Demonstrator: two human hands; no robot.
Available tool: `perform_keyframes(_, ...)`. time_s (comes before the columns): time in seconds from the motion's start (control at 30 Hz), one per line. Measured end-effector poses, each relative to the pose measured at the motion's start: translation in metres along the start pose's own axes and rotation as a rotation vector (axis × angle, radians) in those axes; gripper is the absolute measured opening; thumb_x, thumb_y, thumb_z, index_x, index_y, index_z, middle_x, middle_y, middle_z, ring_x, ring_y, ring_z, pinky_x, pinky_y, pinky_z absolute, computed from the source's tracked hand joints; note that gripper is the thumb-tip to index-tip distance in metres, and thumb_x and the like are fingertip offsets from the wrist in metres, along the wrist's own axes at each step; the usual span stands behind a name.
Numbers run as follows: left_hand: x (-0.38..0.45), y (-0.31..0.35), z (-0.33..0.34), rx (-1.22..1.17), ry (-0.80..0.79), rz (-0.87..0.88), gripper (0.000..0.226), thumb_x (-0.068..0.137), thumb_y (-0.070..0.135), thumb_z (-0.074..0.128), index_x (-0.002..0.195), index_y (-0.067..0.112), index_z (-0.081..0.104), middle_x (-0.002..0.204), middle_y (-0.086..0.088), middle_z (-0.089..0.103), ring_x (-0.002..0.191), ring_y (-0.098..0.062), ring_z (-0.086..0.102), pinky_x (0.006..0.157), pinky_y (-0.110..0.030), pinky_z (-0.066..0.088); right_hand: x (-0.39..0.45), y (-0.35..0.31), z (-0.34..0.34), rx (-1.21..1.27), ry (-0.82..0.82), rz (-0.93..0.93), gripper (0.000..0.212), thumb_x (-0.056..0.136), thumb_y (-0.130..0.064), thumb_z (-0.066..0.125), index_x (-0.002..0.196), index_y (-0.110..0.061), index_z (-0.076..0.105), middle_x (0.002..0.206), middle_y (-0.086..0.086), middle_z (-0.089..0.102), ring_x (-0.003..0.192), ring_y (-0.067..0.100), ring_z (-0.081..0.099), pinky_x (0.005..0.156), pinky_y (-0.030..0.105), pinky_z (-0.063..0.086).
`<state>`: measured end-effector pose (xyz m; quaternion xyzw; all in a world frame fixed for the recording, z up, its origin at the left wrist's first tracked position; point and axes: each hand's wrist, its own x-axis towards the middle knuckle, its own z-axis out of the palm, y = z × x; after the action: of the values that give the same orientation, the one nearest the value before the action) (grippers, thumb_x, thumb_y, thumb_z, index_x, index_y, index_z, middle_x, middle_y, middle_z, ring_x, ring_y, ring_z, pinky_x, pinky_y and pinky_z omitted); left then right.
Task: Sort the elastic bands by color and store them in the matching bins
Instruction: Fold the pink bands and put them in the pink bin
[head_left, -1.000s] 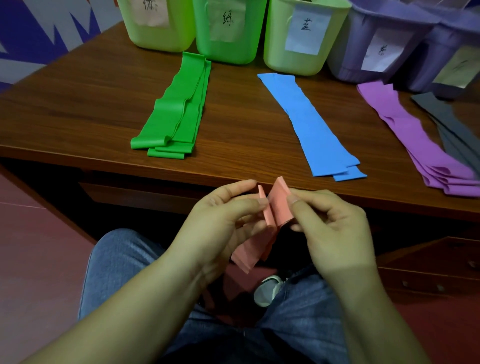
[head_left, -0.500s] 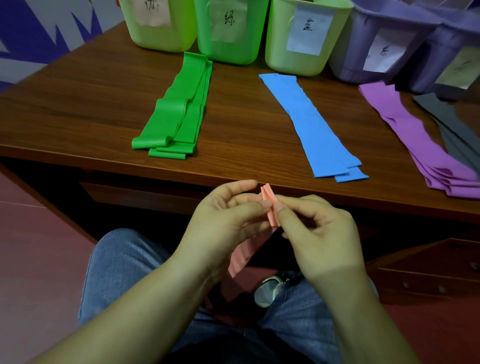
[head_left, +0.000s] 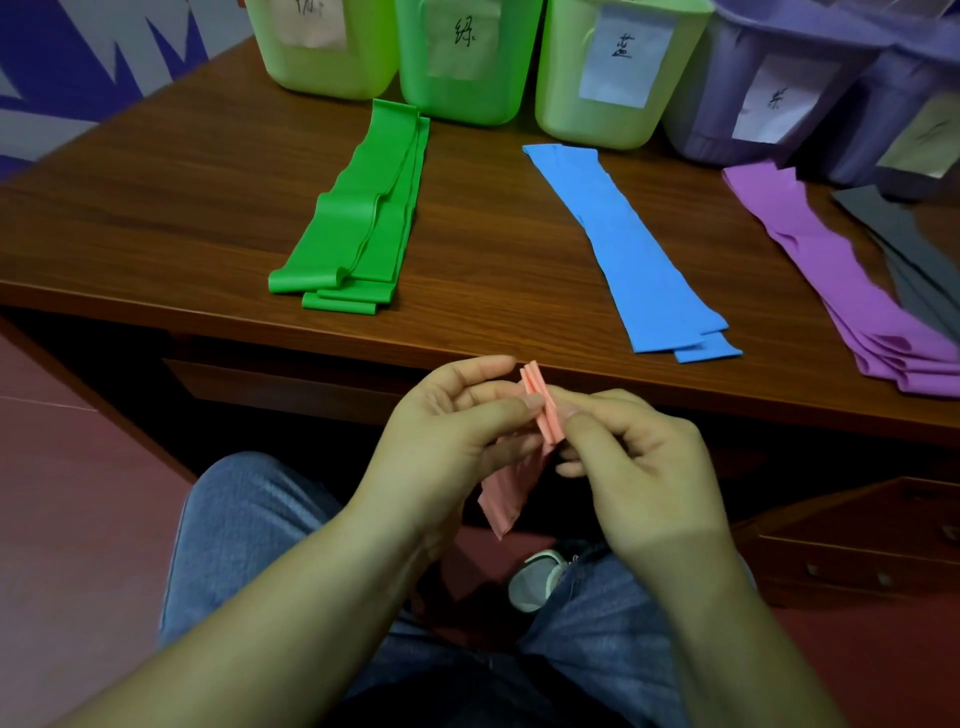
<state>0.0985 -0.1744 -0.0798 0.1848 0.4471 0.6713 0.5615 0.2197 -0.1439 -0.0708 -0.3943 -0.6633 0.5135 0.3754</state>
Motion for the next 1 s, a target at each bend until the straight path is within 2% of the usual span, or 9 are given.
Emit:
perform_keyframes(0.23,0.000,0.003,-0.003,-0.021,0.032,-0.034,0.015,0.087,-0.003,0.054,0.094,0.008,0.060,0.069,-0.004,0.072,0.058,-0.012,0.068,0.053,-0.020,0.056,0.003,0.007,-0.004,0.028,-0.071,0.012,0.022,0.081,-0.027,0.057,0.084,-0.041,0.073,0.080,-0.012,0.066,0.073,0.000,0.062,0.066,0.017,0.051)
perform_keyframes(0.33,0.001,0.003,-0.004,-0.006,0.010,-0.026,0.016,0.090,-0.003,0.048,0.094,0.008,0.059,0.073,-0.006,0.073,0.059,-0.013,0.069,0.053,-0.021,0.056,0.002,0.006,-0.004,-0.044,-0.027,-0.028,0.020,0.080,-0.020,0.073,0.091,-0.037,0.073,0.081,0.000,0.064,0.071,0.006,0.059,0.066,0.014,0.048)
perform_keyframes(0.53,-0.001,0.007,-0.008,0.079,-0.085,0.002,0.024,0.092,-0.007,0.041,0.097,0.010,0.059,0.075,-0.005,0.073,0.061,-0.014,0.069,0.055,-0.022,0.057,0.006,0.008,-0.005,-0.089,0.052,-0.044,0.024,0.081,-0.010,0.072,0.089,-0.032,0.074,0.081,-0.001,0.067,0.069,0.007,0.061,0.064,0.014,0.047)
perform_keyframes(0.63,0.003,0.011,-0.012,0.236,-0.110,0.082,0.018,0.087,-0.002,0.055,0.098,0.012,0.060,0.074,-0.002,0.071,0.064,-0.012,0.066,0.056,-0.019,0.054,0.011,0.001,-0.011,-0.058,0.025,-0.022,0.022,0.083,-0.011,0.069,0.085,-0.032,0.073,0.084,-0.006,0.073,0.079,0.003,0.067,0.070,0.012,0.049)
perform_keyframes(0.7,0.009,0.011,-0.020,0.469,-0.114,0.254,0.029,0.072,0.018,0.074,0.098,0.020,0.061,0.076,0.006,0.065,0.069,-0.007,0.059,0.062,-0.017,0.051,0.015,-0.004,-0.017,-0.060,-0.013,-0.020,0.022,0.083,-0.009,0.068,0.083,-0.030,0.074,0.081,-0.011,0.074,0.077,-0.002,0.066,0.068,0.009,0.047)
perform_keyframes(0.8,0.013,0.013,-0.025,0.767,-0.204,0.371,0.044,0.061,0.044,0.074,0.102,0.032,0.063,0.093,0.009,0.062,0.081,-0.005,0.056,0.074,-0.023,0.047,0.021,-0.012,-0.025,-0.110,-0.099,-0.053,0.021,0.083,-0.009,0.067,0.084,-0.028,0.075,0.083,-0.006,0.074,0.077,0.001,0.065,0.070,0.014,0.048)
perform_keyframes(0.9,0.011,0.015,-0.021,0.731,-0.269,0.367,0.027,0.069,0.040,0.073,0.092,0.028,0.068,0.089,0.000,0.068,0.076,-0.019,0.060,0.072,-0.037,0.051,0.024,-0.017,-0.030,-0.185,-0.171,-0.098,0.014,0.084,-0.018,0.070,0.083,-0.030,0.076,0.085,0.000,0.071,0.082,0.014,0.065,0.076,0.027,0.050)
perform_keyframes(0.97,0.011,0.014,-0.019,0.735,-0.276,0.428,0.027,0.072,0.042,0.069,0.088,0.021,0.067,0.087,-0.013,0.066,0.073,-0.032,0.057,0.071,-0.050,0.049,0.025,-0.021,-0.033,-0.208,-0.189,-0.134,0.011,0.079,-0.026,0.067,0.083,-0.032,0.075,0.085,0.000,0.069,0.083,0.017,0.064,0.076,0.028,0.049)
perform_keyframes(1.0,0.011,0.015,-0.018,0.725,-0.285,0.447,0.028,0.073,0.042,0.068,0.085,0.017,0.066,0.084,-0.017,0.064,0.069,-0.029,0.054,0.068,-0.050,0.048,0.026,-0.023,-0.035,-0.234,-0.194,-0.157,0.012,0.078,-0.028,0.065,0.083,-0.032,0.075,0.084,-0.002,0.069,0.081,0.014,0.063,0.075,0.025,0.048)
